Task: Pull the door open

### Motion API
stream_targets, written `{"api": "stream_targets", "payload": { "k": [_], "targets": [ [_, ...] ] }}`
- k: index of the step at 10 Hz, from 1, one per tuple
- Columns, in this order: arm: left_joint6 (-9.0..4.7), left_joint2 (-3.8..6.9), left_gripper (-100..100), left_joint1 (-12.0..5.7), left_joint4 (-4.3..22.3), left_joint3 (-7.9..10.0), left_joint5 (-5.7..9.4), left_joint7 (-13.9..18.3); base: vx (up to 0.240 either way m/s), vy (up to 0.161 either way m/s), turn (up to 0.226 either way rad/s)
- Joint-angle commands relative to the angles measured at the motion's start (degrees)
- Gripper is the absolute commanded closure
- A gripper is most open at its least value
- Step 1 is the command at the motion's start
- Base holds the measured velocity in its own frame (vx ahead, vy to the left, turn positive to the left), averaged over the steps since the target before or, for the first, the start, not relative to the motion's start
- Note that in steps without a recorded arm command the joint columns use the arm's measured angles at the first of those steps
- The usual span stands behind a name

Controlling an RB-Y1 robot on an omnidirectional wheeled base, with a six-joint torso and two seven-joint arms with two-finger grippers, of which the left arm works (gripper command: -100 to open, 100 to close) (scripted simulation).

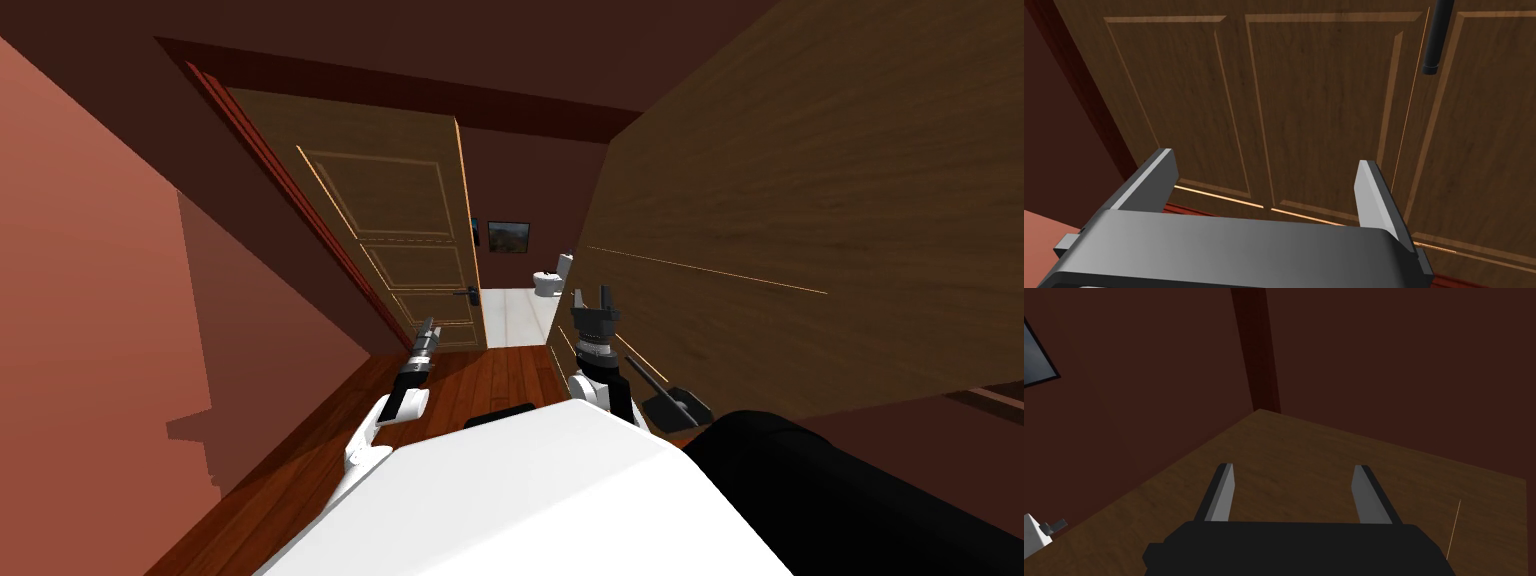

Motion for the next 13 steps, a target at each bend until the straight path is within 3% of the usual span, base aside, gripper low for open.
{"api": "stream_targets", "payload": {
  "k": [1,13],
  "targets": [
    [0.18,0.42,-100,-0.73,2.0,-0.18,0.38,0.54,0.115,-0.023,-0.058],
    [3.49,4.55,-100,-8.11,18.09,-1.23,3.85,5.01,0.132,-0.002,-0.065]
  ]
}}
